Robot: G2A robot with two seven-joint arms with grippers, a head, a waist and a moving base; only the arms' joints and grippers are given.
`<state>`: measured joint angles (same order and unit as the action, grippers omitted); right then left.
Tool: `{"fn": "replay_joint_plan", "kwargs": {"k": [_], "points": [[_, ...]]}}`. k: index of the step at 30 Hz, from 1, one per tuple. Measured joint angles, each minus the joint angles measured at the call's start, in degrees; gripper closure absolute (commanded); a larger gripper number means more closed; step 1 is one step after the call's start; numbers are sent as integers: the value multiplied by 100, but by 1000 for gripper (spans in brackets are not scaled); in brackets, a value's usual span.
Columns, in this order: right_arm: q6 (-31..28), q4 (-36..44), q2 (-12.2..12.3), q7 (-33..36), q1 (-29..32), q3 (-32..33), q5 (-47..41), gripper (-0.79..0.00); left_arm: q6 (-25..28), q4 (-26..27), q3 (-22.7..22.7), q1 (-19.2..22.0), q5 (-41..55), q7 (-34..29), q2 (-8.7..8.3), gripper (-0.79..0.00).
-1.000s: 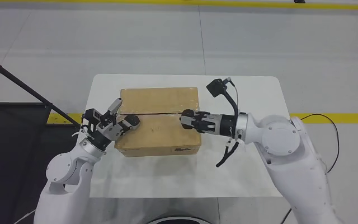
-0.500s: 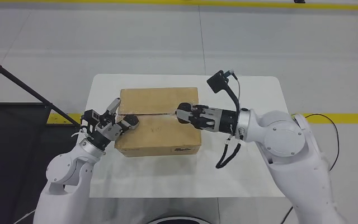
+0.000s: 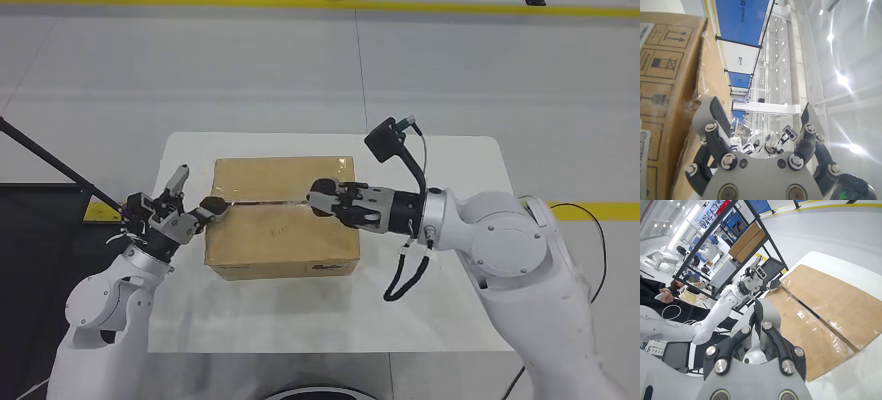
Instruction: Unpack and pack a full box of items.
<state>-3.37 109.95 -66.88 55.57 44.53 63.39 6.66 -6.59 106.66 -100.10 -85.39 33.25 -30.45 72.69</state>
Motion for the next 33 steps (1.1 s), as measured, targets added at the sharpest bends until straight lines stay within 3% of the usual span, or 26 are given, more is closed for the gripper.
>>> {"fn": "replay_joint_plan", "kwargs": {"k": [13, 25, 33], "points": [[-123, 139, 12, -31, -163, -21, 99, 0, -69, -131, 117, 7, -168, -111, -57, -785], [-189, 23, 25, 45, -261, -67, 85, 0, 139, 2, -340, -14, 316, 376, -79, -785], [-279, -125, 15, 37, -448, -110, 9, 0, 40, 8, -256, -24, 285, 115, -113, -785]]}}
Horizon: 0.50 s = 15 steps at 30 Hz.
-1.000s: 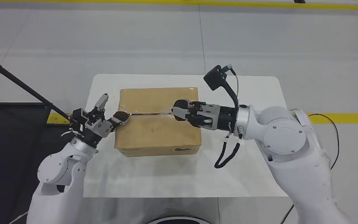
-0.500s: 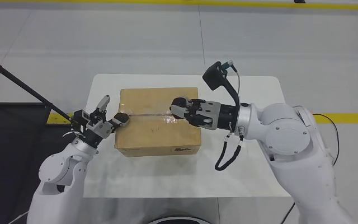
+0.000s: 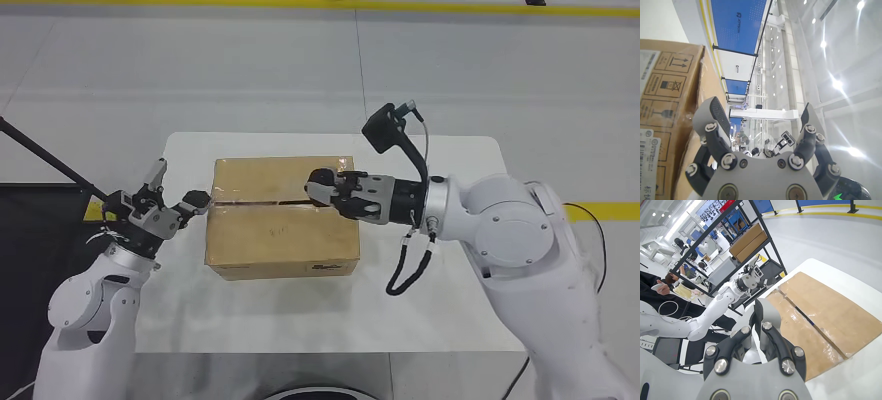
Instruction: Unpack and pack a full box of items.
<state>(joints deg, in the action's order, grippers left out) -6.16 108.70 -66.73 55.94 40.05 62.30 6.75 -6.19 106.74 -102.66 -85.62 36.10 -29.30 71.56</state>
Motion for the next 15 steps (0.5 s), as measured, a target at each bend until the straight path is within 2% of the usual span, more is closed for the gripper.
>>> {"fn": "replay_joint_plan", "kwargs": {"k": [15], "points": [[-104, -109, -32, 21, -509, -104, -6, 0, 25, -177, 252, -38, -268, 38, -34, -785]]}}
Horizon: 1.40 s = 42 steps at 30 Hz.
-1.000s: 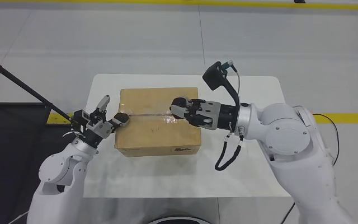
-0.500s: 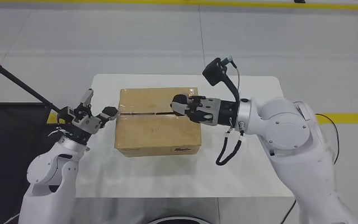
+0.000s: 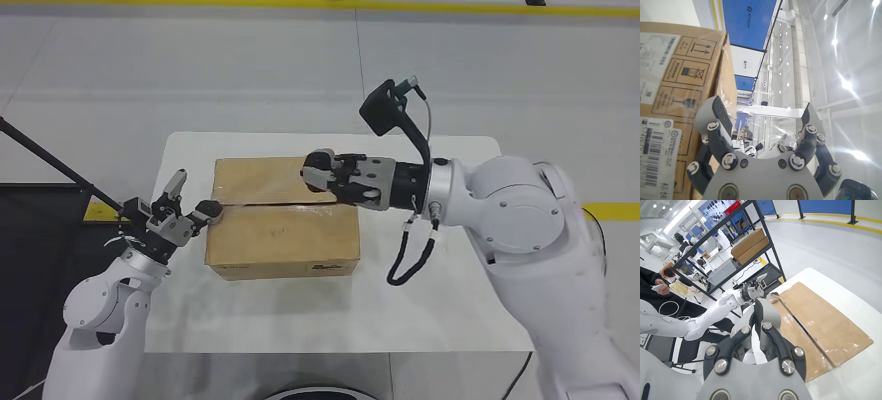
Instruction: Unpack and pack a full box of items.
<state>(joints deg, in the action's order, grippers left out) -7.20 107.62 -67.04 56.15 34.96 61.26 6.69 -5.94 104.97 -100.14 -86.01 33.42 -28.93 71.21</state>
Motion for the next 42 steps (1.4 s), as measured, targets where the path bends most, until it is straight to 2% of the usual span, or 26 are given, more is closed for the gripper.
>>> {"fn": "replay_joint_plan", "kwargs": {"k": [7, 16, 27, 42], "points": [[-43, -39, -3, 72, -124, -69, 29, 0, 18, -23, 20, 2, 37, 93, -10, -785], [260, -380, 34, 372, -227, -15, 151, 0, 48, 11, 0, -36, 104, 149, -25, -785], [523, -239, 215, 907, 193, 499, 357, 0, 2, 13, 30, 34, 84, 155, -52, -785], [874, -337, 362, 1238, 548, 658, 704, 0, -28, -16, 13, 74, 93, 175, -89, -785]]}}
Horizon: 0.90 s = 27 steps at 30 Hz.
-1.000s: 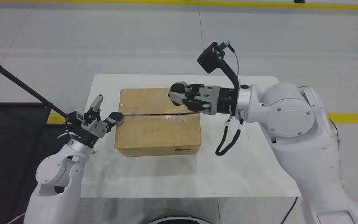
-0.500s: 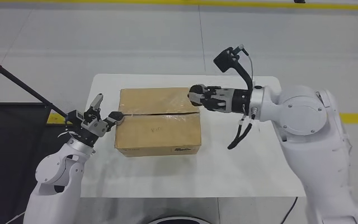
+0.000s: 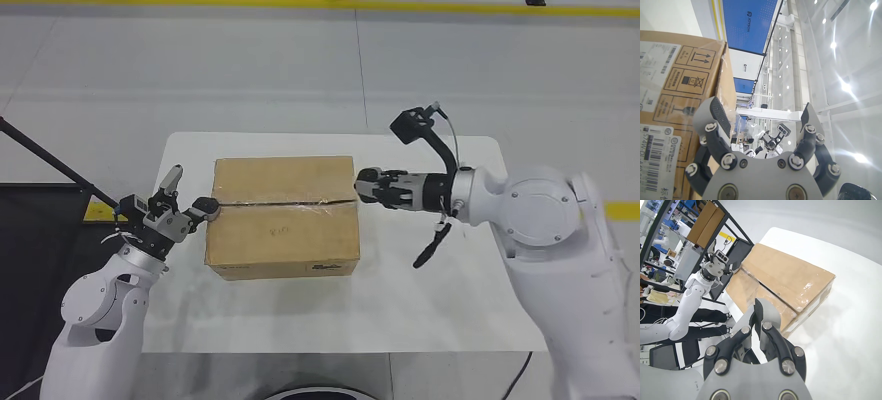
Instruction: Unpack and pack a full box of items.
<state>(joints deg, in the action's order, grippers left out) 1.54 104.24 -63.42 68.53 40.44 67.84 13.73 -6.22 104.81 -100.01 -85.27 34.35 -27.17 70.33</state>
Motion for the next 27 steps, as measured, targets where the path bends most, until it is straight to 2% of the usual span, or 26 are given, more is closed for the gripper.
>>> {"fn": "replay_joint_plan", "kwargs": {"k": [14, 27], "points": [[338, -25, 112, 98, 354, 60, 344, 0, -7, 53, 1, -61, 16, -3, -28, -785], [658, -148, 151, -1, 425, -162, 838, 0, 10, 88, 7, -143, 28, 9, -49, -785]]}}
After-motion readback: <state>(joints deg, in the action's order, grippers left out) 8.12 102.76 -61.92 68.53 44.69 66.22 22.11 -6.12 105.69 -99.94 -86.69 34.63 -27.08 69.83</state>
